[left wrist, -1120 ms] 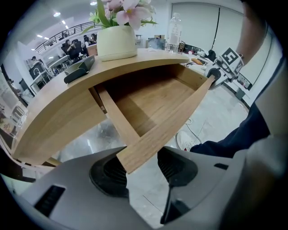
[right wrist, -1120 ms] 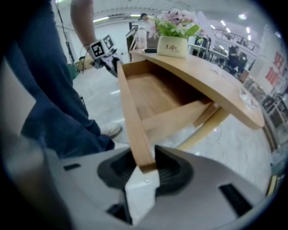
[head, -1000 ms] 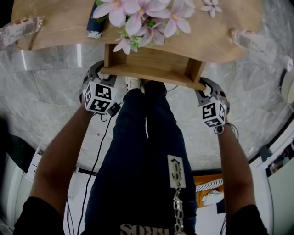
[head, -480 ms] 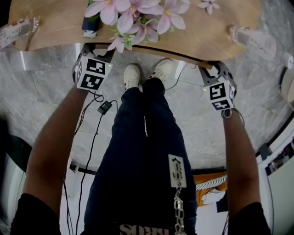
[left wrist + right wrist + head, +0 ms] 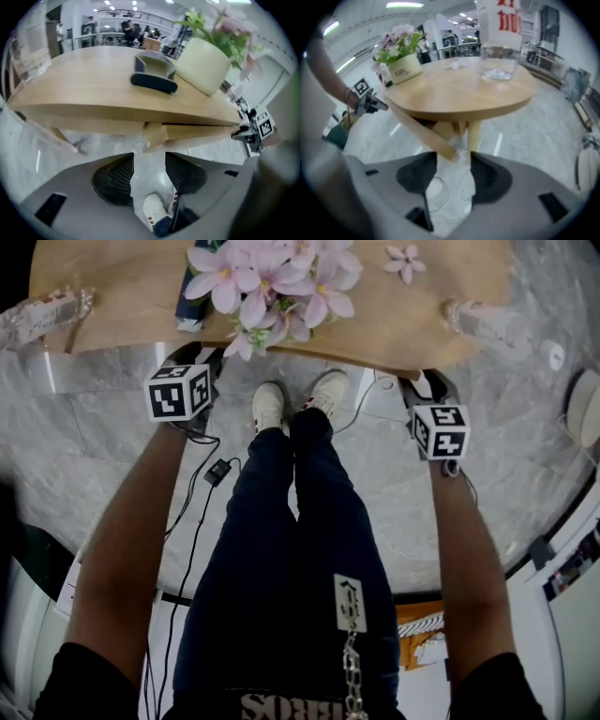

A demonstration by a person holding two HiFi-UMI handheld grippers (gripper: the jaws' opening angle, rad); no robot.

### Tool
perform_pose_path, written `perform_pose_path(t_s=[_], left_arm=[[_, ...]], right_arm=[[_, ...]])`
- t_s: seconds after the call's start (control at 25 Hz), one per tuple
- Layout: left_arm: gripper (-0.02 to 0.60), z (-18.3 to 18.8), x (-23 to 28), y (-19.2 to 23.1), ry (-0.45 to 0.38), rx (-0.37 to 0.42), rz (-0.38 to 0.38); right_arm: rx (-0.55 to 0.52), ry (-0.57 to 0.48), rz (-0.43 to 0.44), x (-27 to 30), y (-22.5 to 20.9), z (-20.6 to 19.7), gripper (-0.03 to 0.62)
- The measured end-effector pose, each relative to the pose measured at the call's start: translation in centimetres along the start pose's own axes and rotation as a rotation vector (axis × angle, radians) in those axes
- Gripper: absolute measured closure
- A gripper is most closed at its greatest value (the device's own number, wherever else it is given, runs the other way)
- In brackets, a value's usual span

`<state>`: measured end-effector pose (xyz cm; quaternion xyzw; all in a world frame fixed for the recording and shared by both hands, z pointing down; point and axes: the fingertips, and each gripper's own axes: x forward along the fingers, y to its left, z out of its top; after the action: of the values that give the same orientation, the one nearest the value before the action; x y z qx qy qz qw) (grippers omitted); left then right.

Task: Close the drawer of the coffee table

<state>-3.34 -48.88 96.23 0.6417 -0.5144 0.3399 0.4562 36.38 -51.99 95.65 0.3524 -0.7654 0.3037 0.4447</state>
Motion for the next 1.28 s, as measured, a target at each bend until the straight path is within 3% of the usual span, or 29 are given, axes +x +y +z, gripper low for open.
perform_pose_path(t_s=[0.08, 0.16, 0.24, 0.32, 0.44, 0.56, 0.68, 0.8, 0.96, 1.28], left_arm=[[0.357, -1.2, -2.7, 0.0, 0.013, -0.091, 0.008], [0.404, -1.5, -6.6, -1.0, -0.009, -0.113, -0.011], [0.468, 0.9, -11.0, -2.8, -0.116, -0.114, -0.052], [0.544, 5.3, -16.0, -6.1, -0.259, -0.093, -0.121], [0.558, 12.5, -25.3, -11.7, -0.428, -0.032, -0.236], [0.558, 20.1, -34.7, -16.7, -0.600, 0.097, -0.297], [0.558, 24.5, -44.0, -21.0, -0.762, 0.235, -0.291], [0.558, 26.2, -50.4, -23.0, -0.879, 0.286, -0.242], [0.558, 27.3, -53.5, -23.1, -0.954, 0.312, -0.174], [0.558, 29.4, -54.0, -24.5, -0.959, 0.355, -0.142]], right_arm=[[0.099, -0.013, -0.057, -2.7, -0.2, -0.8, 0.368], [0.156, -0.041, -0.075, -6.1, 0.9, -0.8, 0.368], [0.150, -0.118, -0.066, -10.0, 2.5, 1.8, 0.372], [0.130, -0.224, -0.058, -15.2, 4.0, 5.8, 0.422], [0.143, -0.377, -0.019, -24.2, 7.2, 12.7, 0.507], [0.144, -0.496, 0.030, -31.9, 10.5, 19.1, 0.551], [0.098, -0.597, 0.059, -38.9, 13.8, 23.7, 0.557], [0.011, -0.674, 0.048, -44.0, 16.7, 27.1, 0.559], [-0.069, -0.773, 0.056, -46.8, 18.5, 30.7, 0.560], [-0.121, -0.853, 0.110, -48.2, 19.4, 33.8, 0.560]])
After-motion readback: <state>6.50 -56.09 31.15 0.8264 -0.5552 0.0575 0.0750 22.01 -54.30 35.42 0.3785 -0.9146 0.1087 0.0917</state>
